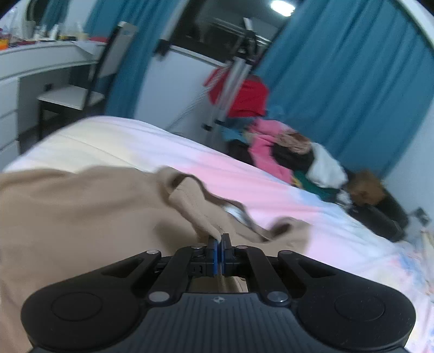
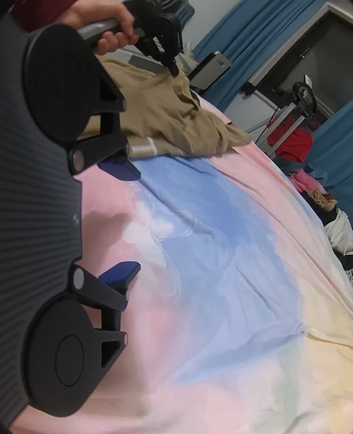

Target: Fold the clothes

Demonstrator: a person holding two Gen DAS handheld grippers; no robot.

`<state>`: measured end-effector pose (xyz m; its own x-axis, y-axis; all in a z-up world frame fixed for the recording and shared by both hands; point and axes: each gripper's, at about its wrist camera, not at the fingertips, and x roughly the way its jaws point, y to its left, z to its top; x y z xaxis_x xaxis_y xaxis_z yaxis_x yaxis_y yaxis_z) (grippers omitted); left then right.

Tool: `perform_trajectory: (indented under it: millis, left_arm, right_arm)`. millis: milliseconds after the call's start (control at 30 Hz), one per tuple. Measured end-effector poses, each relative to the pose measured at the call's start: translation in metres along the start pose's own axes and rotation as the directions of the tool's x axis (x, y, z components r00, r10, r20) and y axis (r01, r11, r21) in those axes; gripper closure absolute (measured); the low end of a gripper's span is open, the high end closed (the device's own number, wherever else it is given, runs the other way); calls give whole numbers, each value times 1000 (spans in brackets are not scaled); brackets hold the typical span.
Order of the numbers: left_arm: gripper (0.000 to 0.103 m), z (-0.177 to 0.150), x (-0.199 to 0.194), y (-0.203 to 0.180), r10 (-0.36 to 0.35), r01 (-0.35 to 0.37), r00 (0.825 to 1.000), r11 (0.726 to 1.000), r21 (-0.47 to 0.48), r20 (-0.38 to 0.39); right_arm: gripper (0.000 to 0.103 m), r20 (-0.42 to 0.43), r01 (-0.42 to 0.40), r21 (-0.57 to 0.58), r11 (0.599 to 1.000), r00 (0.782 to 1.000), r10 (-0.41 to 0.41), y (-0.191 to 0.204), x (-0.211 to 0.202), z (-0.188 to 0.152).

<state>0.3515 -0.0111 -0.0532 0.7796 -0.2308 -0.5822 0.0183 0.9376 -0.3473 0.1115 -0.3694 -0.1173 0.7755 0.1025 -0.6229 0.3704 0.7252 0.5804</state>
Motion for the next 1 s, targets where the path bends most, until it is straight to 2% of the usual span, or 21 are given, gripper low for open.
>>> perform_trajectory:
  millis: [67,133,167,200,267,333,467,500,533,600,667,767,833,900,1000]
  left_arm:
    - [101,1,20,8,85,-84,996,996,13,-29]
    - [100,-6,45,17,154,-151,984,988,38,-87]
    - [99,-10,55,23,160,-157,980,987,34,-121]
    - [98,-14,59,27,150,-148,979,989,26,-136]
    - [89,-21,60,33,123,-121,982,992,19,-147]
    - [63,-25,48,34,93,-90,984,996,26,-150]
    - [57,-42,-9,32,15,-4,982,998,61,-189]
    - [52,-52,-27,29,-3,18,978,997,73,-210]
    - [46,-63,-45,27,-19,40,973,996,84,-231]
    - [44,-96,-86,25,-63,90,952,993,75,-300]
    - [44,-134,-126,24,-101,131,919,990,54,-381]
    - [45,-185,-165,24,-114,149,869,988,35,-481]
    - [48,-211,-181,24,-122,162,847,986,32,-517]
    - [49,-231,-191,18,-140,202,839,977,62,-526]
    - [49,-250,-194,6,-108,226,851,959,173,-514]
  right_arm:
    - [34,-6,4,-8,1000,1000,-4,0,2,0]
    - [34,-11,7,-15,1000,1000,-7,1,4,0]
    - [34,-14,7,-20,1000,1000,-7,2,5,0]
    - [34,-16,6,-25,1000,1000,-7,2,7,0]
    - [34,-21,0,-36,999,1000,0,4,10,-1]
    - [34,-30,-2,-43,999,1000,1,6,13,-1]
    - [34,-31,-20,-55,998,999,18,10,14,0]
    - [34,-30,-20,-61,998,999,18,11,12,-1]
    - [34,-28,-20,-68,997,999,18,13,11,-2]
    - [34,-24,-23,-76,997,999,21,14,7,-3]
    - [34,-20,-24,-82,996,1000,22,15,1,-3]
    - [34,-8,-21,-86,996,1000,21,16,-11,-6]
    - [34,-4,-12,-86,996,1000,11,15,-18,-10]
    - [34,0,-2,-85,996,1000,2,14,-25,-14]
    - [34,6,13,-85,996,1000,-12,13,-36,-19]
